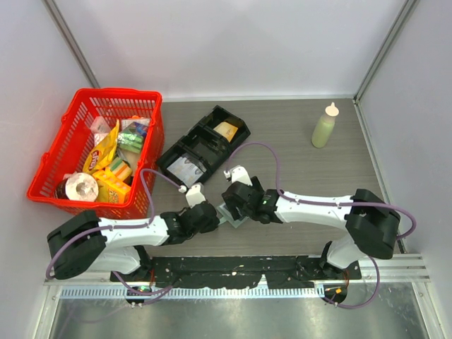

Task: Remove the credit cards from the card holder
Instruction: Remove the credit card from the card holder.

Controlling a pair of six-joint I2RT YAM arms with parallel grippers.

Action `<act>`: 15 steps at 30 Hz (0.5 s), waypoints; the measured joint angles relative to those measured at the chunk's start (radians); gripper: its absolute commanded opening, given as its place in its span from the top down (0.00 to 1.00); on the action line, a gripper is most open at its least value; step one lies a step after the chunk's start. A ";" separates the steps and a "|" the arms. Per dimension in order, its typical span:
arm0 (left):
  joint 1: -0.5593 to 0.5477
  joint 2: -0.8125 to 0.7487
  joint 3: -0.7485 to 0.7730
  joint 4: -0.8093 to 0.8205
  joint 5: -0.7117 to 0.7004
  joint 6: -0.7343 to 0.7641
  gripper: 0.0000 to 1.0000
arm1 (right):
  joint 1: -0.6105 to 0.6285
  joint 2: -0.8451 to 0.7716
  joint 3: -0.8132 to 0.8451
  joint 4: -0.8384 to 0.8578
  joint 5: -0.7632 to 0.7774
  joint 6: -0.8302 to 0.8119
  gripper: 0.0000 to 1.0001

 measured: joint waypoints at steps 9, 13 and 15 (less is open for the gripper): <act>0.000 0.002 0.000 -0.016 0.000 0.000 1.00 | 0.056 -0.032 0.018 -0.049 0.050 -0.034 0.16; 0.000 0.002 0.000 -0.018 0.000 0.000 1.00 | 0.078 -0.029 0.029 -0.049 0.033 -0.052 0.16; 0.000 0.002 0.000 -0.019 0.000 0.000 1.00 | 0.083 -0.025 0.031 -0.043 0.004 -0.058 0.17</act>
